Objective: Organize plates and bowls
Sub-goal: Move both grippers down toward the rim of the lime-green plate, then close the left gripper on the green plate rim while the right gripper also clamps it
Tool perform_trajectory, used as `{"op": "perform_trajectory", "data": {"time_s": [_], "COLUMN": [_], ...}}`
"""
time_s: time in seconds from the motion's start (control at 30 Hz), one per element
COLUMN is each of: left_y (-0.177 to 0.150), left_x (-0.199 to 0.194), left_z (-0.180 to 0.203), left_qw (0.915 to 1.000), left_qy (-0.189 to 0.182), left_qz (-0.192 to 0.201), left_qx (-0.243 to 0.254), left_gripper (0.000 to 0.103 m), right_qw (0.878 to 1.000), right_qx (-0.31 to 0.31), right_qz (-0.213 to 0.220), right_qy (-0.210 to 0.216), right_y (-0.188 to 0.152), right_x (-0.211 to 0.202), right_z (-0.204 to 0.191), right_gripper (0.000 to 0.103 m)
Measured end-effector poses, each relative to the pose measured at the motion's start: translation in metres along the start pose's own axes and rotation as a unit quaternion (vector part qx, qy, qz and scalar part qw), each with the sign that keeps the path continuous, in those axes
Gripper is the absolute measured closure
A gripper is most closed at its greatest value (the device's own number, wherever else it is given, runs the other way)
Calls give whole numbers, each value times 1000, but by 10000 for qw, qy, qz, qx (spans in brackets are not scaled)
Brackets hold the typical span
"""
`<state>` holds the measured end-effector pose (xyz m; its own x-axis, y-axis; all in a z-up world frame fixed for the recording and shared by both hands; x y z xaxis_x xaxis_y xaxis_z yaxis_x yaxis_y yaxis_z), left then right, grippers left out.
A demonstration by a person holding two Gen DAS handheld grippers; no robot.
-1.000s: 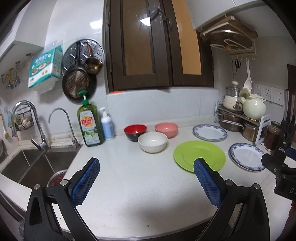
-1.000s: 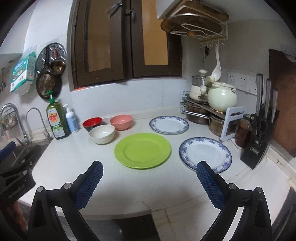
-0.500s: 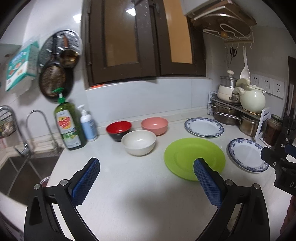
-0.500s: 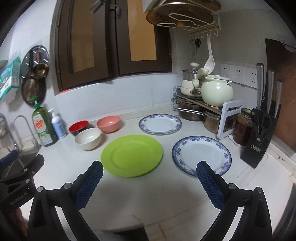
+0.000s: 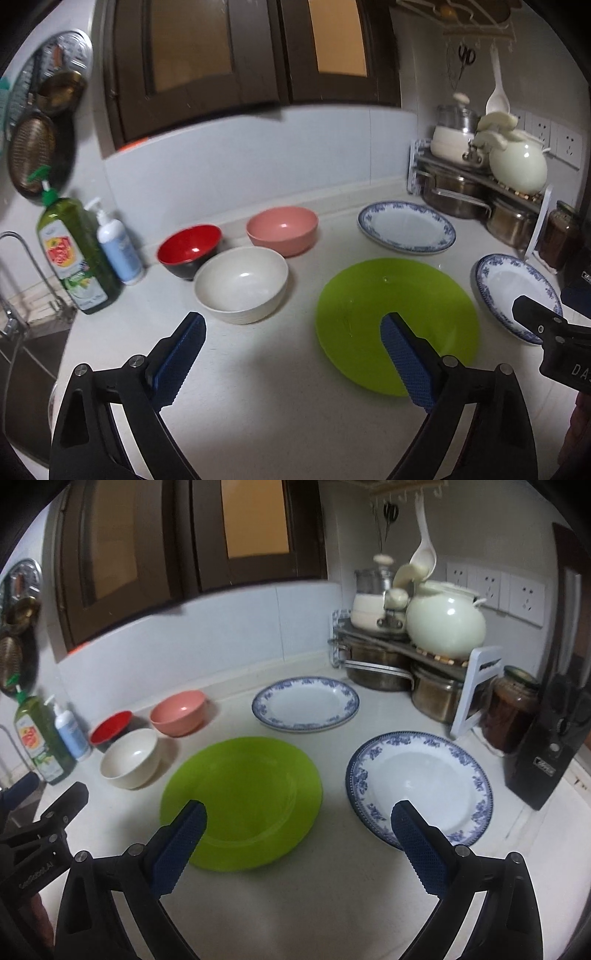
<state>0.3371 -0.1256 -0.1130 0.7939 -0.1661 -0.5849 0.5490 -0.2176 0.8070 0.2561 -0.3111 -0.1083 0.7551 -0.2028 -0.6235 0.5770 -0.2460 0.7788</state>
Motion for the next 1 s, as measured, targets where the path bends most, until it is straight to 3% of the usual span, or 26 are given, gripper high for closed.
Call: {"op": "perform_trajectory", "data": {"time_s": [0.43, 1.0], "left_y": [-9, -26], "left_x": [86, 137], "left_z": [20, 31], "left_qw": [9972, 9909], "left_qy": [-239, -520], "left_qz": [-692, -1225], "left_qx": [177, 181], "left_gripper": [19, 38], "right_qw": [9971, 9911], "right_qx": [145, 92], "right_qz": [-740, -1329], "right_qy": [-65, -2], "right_y": [-5, -17], "right_x": [89, 146], "right_z": [5, 4], "right_gripper": [18, 42]}}
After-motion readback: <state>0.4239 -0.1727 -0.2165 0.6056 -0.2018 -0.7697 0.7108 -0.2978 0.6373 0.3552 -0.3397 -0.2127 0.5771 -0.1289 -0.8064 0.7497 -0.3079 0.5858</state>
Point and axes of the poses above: each gripper's, at about its wrist camera, not at the fingertips, and x roughly the way its jaws point, z to its right, y to its top, the point moved 10 cm from there along x, roughly the way its jaws point, and after that the axes turned 1 degree about -y, right-handed, at the moved point
